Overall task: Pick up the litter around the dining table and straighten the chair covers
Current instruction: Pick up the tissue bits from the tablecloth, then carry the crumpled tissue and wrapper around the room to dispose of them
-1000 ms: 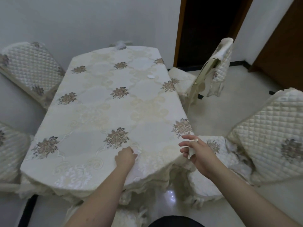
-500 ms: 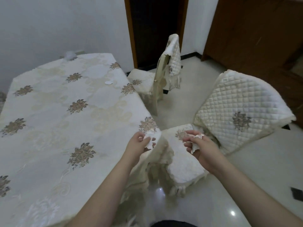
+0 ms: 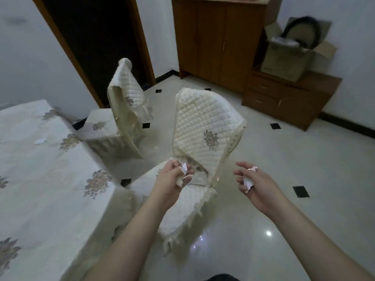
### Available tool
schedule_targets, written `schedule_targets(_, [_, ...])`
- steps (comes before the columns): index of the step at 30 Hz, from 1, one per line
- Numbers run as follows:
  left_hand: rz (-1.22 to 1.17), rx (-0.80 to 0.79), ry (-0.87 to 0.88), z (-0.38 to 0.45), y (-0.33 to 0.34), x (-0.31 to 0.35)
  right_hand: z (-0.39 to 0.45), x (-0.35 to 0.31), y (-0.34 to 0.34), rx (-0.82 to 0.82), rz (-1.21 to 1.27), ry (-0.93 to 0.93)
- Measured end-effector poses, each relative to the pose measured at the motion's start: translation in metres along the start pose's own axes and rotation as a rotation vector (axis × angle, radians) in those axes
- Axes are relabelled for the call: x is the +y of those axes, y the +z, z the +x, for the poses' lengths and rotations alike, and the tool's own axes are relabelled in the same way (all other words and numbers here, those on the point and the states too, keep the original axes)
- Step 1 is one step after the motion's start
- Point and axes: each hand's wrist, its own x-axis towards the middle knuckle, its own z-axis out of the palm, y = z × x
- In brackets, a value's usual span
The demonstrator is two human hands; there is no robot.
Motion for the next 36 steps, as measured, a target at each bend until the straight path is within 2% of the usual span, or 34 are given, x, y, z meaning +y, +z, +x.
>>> schedule_targets(4, [-0.091, -0.033, -0.098, 0.009, 0.075, -0.029, -0.002, -0.033, -0.067, 0.069, 0.095, -0.007])
schedule_targets(10, [-0.005, -0.090, -0.201, 0.029, 0.144, -0.057, 0.010, -0.067, -0.119, 0.118, 0.167, -0.024])
schedule_targets(17, [-0.135, -0.212, -0.268, 0.089, 0.183, -0.047, 0.060, -0.097, -0.135, 0.159, 0.299, -0.023])
schedule_targets(29, [-0.128, -0.305, -0.361, 0.231, 0.258, -0.026, 0.161, -0.186, -0.158, 0.300, 0.310, -0.101])
schedule_targets(36, [-0.132, -0.332, -0.419, 0.296, 0.318, -0.028, 0.220, -0.212, -0.195, 0.382, 0.353, -0.021])
